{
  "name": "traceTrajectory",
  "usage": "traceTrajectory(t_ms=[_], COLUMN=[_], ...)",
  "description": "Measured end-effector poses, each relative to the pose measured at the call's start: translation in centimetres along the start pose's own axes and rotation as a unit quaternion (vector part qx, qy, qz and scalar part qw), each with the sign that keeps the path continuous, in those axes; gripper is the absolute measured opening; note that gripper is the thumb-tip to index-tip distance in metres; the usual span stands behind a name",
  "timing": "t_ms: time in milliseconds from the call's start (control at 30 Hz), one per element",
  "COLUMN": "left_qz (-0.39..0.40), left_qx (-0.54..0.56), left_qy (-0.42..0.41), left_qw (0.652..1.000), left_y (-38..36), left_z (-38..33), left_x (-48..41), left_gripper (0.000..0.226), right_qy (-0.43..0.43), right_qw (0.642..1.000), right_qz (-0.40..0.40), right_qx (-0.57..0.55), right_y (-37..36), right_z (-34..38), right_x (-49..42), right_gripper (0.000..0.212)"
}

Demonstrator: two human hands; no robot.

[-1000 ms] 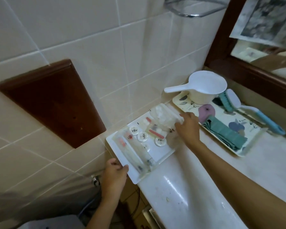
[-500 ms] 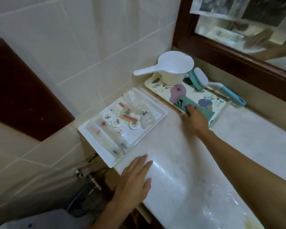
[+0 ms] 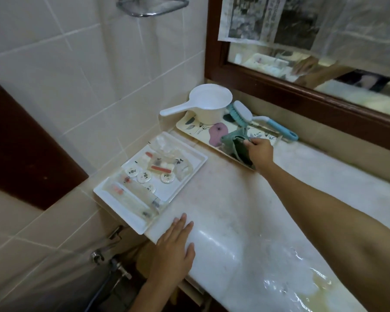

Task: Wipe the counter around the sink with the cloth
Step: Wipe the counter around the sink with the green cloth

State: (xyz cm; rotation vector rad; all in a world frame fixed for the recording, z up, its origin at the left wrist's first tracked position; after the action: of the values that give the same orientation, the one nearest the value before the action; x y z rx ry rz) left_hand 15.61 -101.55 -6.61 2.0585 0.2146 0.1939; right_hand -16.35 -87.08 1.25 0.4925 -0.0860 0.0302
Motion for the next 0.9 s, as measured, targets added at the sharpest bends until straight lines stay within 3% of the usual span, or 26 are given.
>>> traceTrajectory(t_ms=[133,300,467,633,700,767,900], left_qz=[-0.001,0.01,0.029,0.043,0.03,0.016,-0.015], left_qx=[0.004,-0.001,-0.019,-0.015,0.021,0.059,0.137], left_qy=[-0.001,-0.023,-0.029,0.012,0.01,-0.034,-0.115], left_qw=[1.0,1.0,0.999,0.999,0.999,0.998,0.984], left_y=[0.3,0.6,0.9,0.4,0.1,-0.4,-0.5], left_z=[0.0,0.2,0.7,-0.3,-1.0,-2.1,-4.8], left_x=[0.2,0.6,0.9,0.4,0.5,1.0,2.3], left_gripper=[0.071,0.057,0.071,0.05,0.041,0.035,0.03], right_qy=[-0.065,-0.137,-0.109,-0.045,0.0,0.011,-0.089], right_qw=[0.981,0.959,0.965,0.946,0.948,0.956,0.919], right_qz=[-0.035,-0.078,-0.203,-0.317,-0.297,-0.199,-0.014], right_qx=[-0.177,-0.234,-0.123,0.051,0.113,0.214,0.385], right_y=[5.3,11.7,17.6,21.4,21.2,20.5,18.8], right_z=[0.8,-3.1,-8.2,-9.5,-10.3,-11.8,-15.3], right_x=[5.7,16.1,23.0,24.9,24.7,23.8,22.6], right_gripper=[0.022,0.02,0.03,0.016,0.013,0.02,0.051])
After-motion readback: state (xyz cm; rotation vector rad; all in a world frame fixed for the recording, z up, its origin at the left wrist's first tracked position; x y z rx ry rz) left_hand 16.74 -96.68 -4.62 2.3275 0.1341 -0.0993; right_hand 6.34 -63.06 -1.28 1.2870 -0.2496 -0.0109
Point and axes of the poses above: each hand's wrist, its own x-axis away from the middle knuckle, its own y-axis out of the back of the hand, z = x × y, the point moved 1 cm from there along -x, towards the middle knuckle, and after that the axes turned 4 degrees about -x, right-handed, at the moved point
